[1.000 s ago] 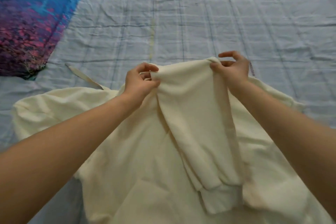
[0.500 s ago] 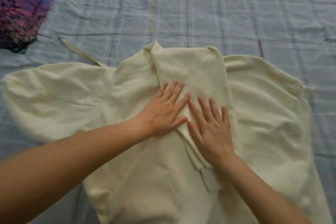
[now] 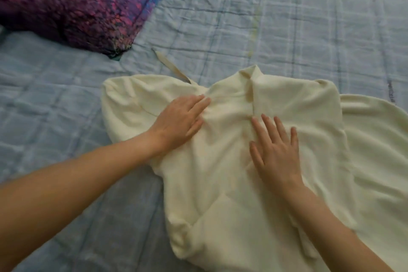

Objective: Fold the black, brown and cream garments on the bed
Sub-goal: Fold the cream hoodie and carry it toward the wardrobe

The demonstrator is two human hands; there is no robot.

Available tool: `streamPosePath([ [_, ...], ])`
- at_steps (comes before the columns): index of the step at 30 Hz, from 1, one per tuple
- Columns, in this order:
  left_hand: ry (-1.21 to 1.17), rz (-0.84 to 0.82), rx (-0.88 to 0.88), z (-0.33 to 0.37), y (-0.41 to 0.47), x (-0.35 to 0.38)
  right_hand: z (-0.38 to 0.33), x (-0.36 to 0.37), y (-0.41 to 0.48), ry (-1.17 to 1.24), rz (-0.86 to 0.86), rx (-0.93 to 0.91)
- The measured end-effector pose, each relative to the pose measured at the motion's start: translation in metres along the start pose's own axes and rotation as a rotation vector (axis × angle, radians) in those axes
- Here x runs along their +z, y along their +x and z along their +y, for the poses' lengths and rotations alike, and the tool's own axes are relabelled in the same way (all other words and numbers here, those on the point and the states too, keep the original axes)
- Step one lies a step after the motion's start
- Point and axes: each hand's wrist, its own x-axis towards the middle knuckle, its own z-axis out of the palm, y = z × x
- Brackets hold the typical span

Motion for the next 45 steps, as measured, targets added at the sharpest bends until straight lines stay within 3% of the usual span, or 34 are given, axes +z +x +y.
streamPosePath([
  [9, -0.013, 0.195, -0.779, -0.139, -0.088, -0.021, -0.084, 0.024, 0.039, 0.051, -0.005, -0.128],
  [13, -0.63, 0.226, -1.03, -0.159, -0.092, -0.01, -0.136, 0.043, 0.041, 0.148, -0.024, -0.204],
  [15, -0.8, 0.243, -1.074, -0.163, -0.091, -0.004, -0.158, 0.058, 0.039, 0.151, -0.071, -0.221],
  [19, -0.794, 0.289, -1.05, -0.17, -0.096, -0.003, -0.179, 0.092, 0.03, -0.149, -0.232, -0.225],
  [22, -0.877, 0.333, -0.927, -0.17, -0.097, -0.012, -0.183, 0.087, 0.036, -0.167, -0.303, -0.198],
  [24, -0.897, 0.381, -0.851, -0.163, -0.092, -0.025, -0.182, 0.068, 0.045, 0.002, -0.294, -0.207],
  [28, -0.91, 0.414, -0.618, -0.127, -0.076, -0.065, -0.195, 0.005, 0.067, 0.799, -0.098, -0.211],
  [31, -0.958, 0.356, -0.436, -0.083, -0.062, -0.088, -0.204, -0.034, 0.082, 1.155, -0.149, -0.2],
  [33, -1.03, 0.296, -0.35, -0.06, -0.052, -0.098, -0.194, -0.049, 0.083, 1.248, -0.156, -0.146],
  [38, -1.156, 0.045, -0.19, -0.029, -0.032, -0.105, -0.135, -0.061, 0.05, 1.282, 0.022, 0.04],
  [43, -0.712, 0.032, -0.085, -0.013, -0.013, -0.083, -0.067, -0.072, 0.008, 1.295, 0.179, 0.087],
  [45, -0.705, -0.057, -0.142, -0.007, -0.005, -0.067, -0.035, -0.079, -0.011, 1.303, 0.216, 0.118],
])
